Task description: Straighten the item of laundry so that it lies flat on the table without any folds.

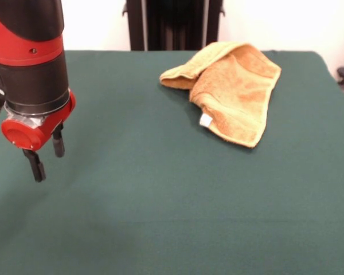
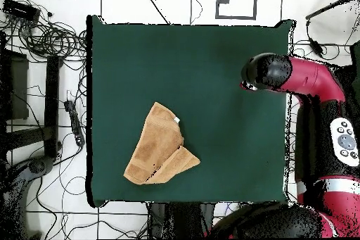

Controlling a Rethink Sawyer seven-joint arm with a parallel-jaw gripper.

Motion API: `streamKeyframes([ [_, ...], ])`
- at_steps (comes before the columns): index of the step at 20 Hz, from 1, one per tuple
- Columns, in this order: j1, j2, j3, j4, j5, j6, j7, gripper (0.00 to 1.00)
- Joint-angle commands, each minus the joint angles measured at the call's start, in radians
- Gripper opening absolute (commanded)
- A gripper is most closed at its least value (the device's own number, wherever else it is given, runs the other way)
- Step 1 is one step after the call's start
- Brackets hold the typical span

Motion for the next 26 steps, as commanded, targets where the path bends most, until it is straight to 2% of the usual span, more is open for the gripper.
streamKeyframes([
  [1,0.066,-0.04,0.003,0.208,0.048,-0.077,0.281,1.0],
  [26,0.083,-0.029,-0.039,0.223,0.057,-0.162,0.261,1.0],
])
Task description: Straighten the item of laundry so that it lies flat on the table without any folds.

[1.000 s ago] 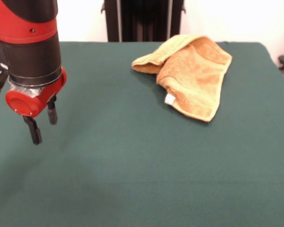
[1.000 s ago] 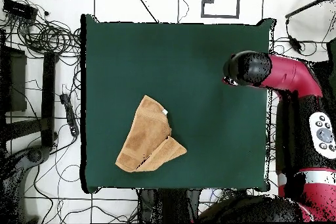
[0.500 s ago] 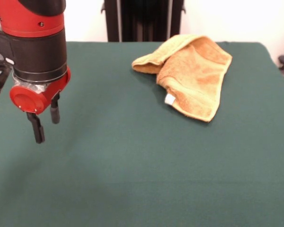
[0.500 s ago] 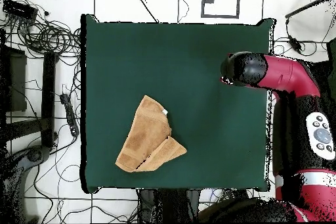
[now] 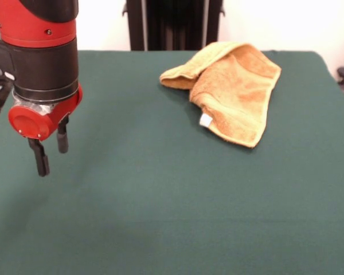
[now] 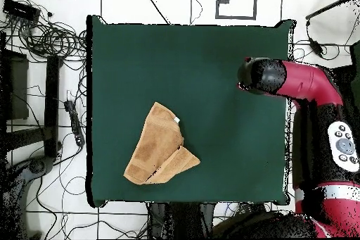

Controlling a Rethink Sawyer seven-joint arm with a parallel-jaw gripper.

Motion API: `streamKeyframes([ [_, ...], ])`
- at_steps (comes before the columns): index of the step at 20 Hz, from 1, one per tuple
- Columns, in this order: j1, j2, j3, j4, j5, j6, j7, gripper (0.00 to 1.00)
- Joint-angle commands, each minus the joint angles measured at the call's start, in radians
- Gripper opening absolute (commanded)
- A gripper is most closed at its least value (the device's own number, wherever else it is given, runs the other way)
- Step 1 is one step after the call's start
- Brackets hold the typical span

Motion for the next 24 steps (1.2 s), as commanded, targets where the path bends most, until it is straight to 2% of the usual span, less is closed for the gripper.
streamKeyframes([
  [1,0.065,0.019,0.007,0.146,0.032,-0.044,0.269,1.0],
  [12,0.112,-0.005,-0.033,0.156,0.041,-0.034,0.292,1.0],
  [24,0.106,-0.01,-0.051,0.186,0.071,-0.077,0.314,1.0],
])
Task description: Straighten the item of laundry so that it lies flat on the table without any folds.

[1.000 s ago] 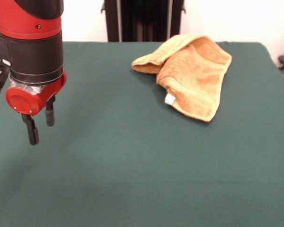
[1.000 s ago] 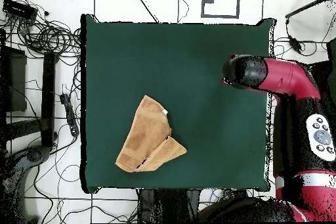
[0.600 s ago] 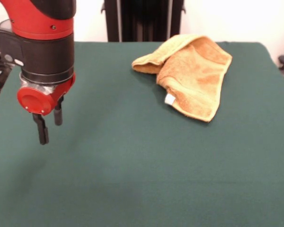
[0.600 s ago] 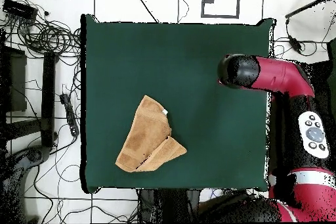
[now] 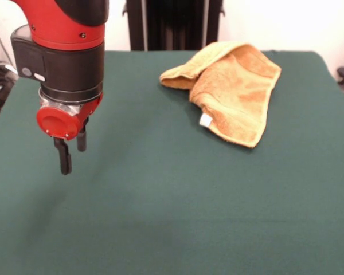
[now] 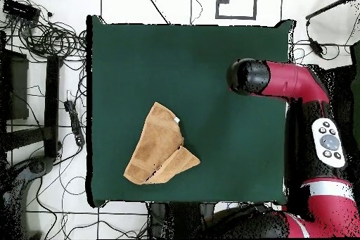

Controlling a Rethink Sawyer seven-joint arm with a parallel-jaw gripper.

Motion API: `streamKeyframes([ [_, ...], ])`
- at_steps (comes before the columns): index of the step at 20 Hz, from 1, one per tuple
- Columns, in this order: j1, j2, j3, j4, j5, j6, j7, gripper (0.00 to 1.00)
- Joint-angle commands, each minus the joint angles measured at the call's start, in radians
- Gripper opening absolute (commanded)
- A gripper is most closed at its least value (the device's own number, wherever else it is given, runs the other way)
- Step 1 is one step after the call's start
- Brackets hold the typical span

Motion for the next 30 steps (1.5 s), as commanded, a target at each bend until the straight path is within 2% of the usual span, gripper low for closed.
streamKeyframes([
  [1,0.036,-0.006,0.007,0.165,0.055,-0.061,0.312,1.0],
  [8,0.035,-0.028,-0.011,0.204,0.056,-0.11,0.301,1.0],
  [15,0.053,-0.036,-0.031,0.24,0.058,-0.162,0.339,1.0],
  [30,0.097,-0.043,-0.073,0.263,0.065,-0.202,0.362,1.0],
])
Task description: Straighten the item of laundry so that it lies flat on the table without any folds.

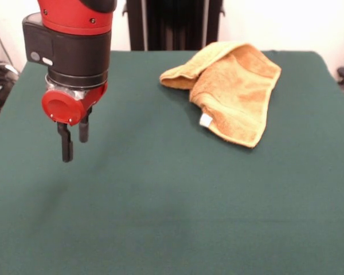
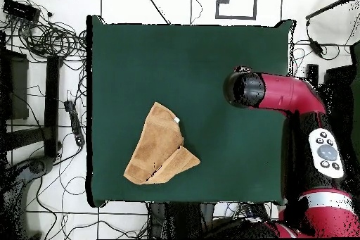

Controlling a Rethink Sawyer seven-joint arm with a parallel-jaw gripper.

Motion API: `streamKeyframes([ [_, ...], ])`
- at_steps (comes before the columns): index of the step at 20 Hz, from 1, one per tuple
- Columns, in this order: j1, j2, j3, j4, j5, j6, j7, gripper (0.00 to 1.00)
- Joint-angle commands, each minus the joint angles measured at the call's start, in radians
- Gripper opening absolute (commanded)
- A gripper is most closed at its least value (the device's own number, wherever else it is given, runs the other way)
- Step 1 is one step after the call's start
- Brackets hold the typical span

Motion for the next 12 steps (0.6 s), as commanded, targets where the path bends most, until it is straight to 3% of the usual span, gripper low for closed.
streamKeyframes([
  [1,0.068,0.008,0.003,0.152,0.037,-0.06,0.332,1.0],
  [12,0.09,0.007,-0.012,0.174,0.072,-0.082,0.356,1.0],
])
